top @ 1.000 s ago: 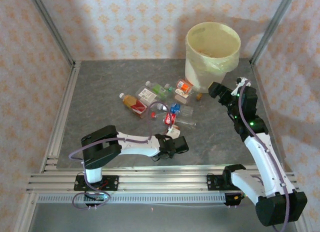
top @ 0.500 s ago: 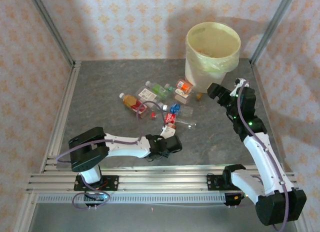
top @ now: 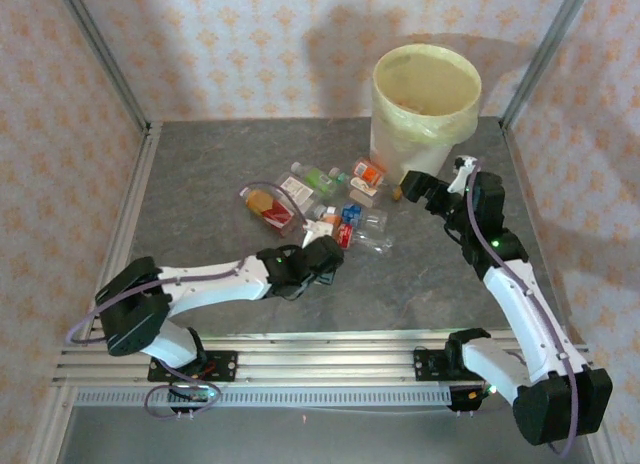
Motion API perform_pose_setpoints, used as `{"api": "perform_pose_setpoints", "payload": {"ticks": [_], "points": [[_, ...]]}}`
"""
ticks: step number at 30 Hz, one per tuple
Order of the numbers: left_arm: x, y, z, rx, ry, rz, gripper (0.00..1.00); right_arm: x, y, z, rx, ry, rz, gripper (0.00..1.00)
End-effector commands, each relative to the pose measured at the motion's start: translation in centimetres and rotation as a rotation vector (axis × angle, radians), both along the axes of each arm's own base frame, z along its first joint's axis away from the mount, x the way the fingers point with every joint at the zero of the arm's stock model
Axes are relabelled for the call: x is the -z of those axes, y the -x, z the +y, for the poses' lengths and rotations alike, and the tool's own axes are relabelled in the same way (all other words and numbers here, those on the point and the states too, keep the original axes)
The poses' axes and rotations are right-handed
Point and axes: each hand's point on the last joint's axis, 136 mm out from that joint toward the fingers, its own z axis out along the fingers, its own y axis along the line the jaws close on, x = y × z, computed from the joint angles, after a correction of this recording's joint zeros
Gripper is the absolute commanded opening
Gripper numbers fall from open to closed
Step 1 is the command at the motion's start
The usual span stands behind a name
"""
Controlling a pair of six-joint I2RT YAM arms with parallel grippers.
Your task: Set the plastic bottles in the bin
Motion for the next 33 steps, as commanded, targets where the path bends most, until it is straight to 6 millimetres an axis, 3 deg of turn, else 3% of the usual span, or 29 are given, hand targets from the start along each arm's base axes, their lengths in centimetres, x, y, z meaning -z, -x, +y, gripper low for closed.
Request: {"api": "perform_pose_setpoints", "payload": {"ticks": [1,9,18,22,26,33], "points": [[-3.5,-0.4,-0.7,0.013,0.129,-0.049,0.32,-1.6,-0.1,1.2,-0.06,-0.007,-0.043,0.99],[-9.1,-3.0,0.6,0.046,0.415,-0.101,0.31,-1.9,-1.4,3.8,-0.154,-0.052,-0.022,0.99],[-14.9,-3.8,-0.3,0.188,0.666,-0.201,0.31,-4.3,-1.6,10.8,-0.433,-0.157,-0.008,0.99],[-16.3,-3.2,-1.6,0.268,0.73,-0.212,0.32,-6.5,-0.8,13.8,-0.567,-0.239,-0.044,0.99],[-16.4,-2.9,-2.5,0.319,0.748,-0.182,0.32,-7.8,0.2,15.9,-0.659,-0.249,-0.086,0.99],[-16.8,-2.9,-3.8,0.37,0.781,-0.163,0.32,-8.3,0.0,16.9,-0.674,-0.278,-0.102,0.99]]}}
